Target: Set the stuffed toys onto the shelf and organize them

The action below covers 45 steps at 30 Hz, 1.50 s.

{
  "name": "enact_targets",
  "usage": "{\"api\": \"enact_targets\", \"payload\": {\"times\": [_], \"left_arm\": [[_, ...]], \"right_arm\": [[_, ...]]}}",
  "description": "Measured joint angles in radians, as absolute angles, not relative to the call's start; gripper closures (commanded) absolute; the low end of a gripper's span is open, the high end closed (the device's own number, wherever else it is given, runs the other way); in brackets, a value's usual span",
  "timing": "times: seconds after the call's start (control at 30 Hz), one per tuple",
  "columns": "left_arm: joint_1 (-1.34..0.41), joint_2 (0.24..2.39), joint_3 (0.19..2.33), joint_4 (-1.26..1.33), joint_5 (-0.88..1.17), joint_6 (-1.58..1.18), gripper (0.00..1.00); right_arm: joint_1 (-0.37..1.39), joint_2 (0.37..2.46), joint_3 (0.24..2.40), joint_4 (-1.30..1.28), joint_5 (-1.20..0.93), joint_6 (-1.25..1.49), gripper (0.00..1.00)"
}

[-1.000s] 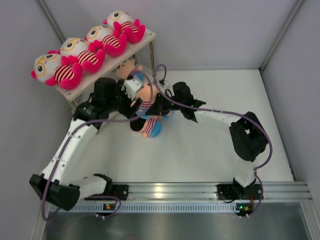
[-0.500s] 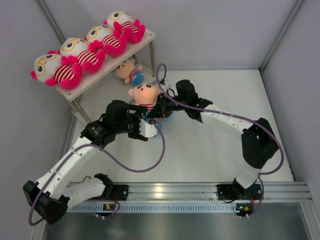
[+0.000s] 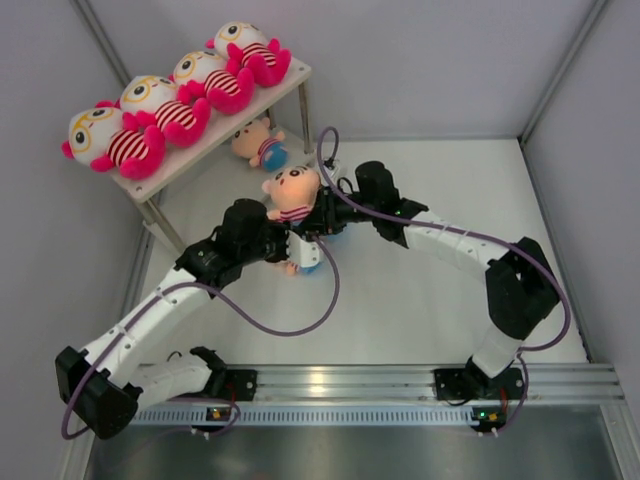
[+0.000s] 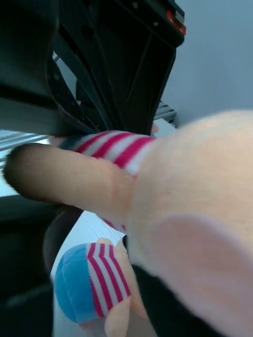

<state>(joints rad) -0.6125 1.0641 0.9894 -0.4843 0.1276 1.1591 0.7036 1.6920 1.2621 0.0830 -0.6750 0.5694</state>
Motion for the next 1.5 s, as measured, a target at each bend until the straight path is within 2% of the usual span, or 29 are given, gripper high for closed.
{"api": "enact_targets", "payload": {"times": [0.03,0.1,0.37,0.6,0.93,1.3,1.5], "left_arm": [[-0.614,1.076,0.993,-0.478,0.111,1.140,1.00],[-0.612,1.118,1.002,-0.437,0.034,1.082,1.00],[-0.563,1.295,1.063,-0.273,-0.210,0.894,1.00],[-0.517,1.312,1.052,-0.173,-0.356,0.889,1.00],[-0.313,1.402,0.991,0.008,-0.295,1.007,1.00],[-0.284,1.657,1.002,0.142,-0.214,1.081,1.00],[-0.253,1.722,1.060,0.199,-0.194,1.109,1.00]], "right_arm": [[0.704,1.689,1.261,0.076,-0.661,0.566,0.44],[0.702,1.679,1.254,0.062,-0.644,0.556,0.37],[0.624,1.609,1.122,0.078,-0.541,0.579,0.34],[0.606,1.562,1.087,0.048,-0.486,0.550,0.34],[0.605,1.535,1.077,0.034,-0.469,0.504,0.34],[0.570,1.489,1.020,0.010,-0.470,0.468,0.34],[0.532,1.485,1.014,0.009,-0.473,0.456,0.34]]}}
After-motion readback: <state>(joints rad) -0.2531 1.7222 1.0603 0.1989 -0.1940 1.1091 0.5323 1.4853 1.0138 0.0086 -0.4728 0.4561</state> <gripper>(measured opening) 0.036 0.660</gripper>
